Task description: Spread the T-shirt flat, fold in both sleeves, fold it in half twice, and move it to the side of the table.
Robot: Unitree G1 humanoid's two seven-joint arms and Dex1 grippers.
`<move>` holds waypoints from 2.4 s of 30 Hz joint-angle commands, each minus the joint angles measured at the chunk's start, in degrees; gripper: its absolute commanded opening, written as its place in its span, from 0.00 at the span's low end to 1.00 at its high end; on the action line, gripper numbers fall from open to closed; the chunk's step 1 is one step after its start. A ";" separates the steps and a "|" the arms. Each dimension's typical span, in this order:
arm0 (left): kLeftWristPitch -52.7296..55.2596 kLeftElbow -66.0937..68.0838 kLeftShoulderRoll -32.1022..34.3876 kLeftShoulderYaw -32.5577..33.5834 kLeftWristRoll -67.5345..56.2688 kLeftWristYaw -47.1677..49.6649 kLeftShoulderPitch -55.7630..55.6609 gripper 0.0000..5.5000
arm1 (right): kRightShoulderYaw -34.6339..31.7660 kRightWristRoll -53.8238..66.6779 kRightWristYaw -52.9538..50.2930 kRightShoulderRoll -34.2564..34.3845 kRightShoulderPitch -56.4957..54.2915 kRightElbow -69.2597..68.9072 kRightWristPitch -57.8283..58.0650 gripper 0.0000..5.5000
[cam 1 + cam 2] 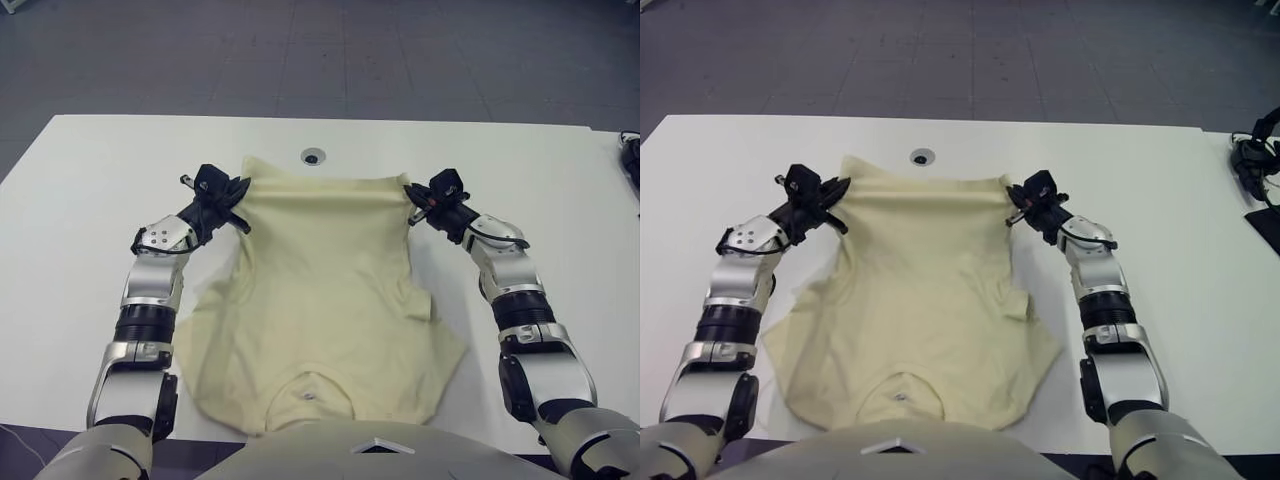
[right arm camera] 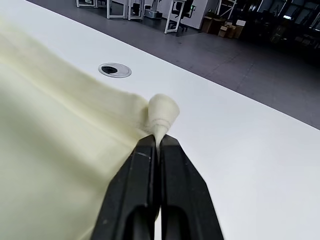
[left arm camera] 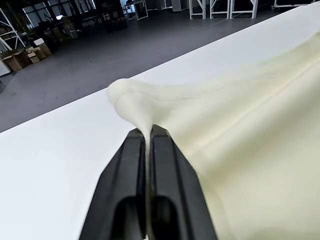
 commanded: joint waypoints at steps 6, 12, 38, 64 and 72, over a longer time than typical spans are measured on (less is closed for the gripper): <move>-6.03 13.72 -3.64 -2.33 6.33 6.89 -7.47 0.00 | -0.13 -3.00 -4.58 1.89 -4.00 7.88 -5.31 0.13; -8.43 13.62 -4.39 -1.54 6.70 10.15 -7.40 0.20 | -0.49 -6.60 -12.58 1.88 -3.95 8.24 -13.47 0.31; 3.92 -39.35 9.33 9.99 8.93 13.42 22.77 0.98 | 14.62 -16.67 14.17 -18.79 22.44 -39.98 -3.25 0.98; 2.96 -45.02 8.44 6.41 14.60 12.99 28.20 0.98 | 6.07 -17.79 11.74 -31.06 41.40 -47.20 -5.92 0.98; 2.62 -45.22 8.45 7.30 13.88 13.14 28.65 0.98 | 1.95 -14.34 7.23 -27.70 37.17 -47.61 -5.23 0.98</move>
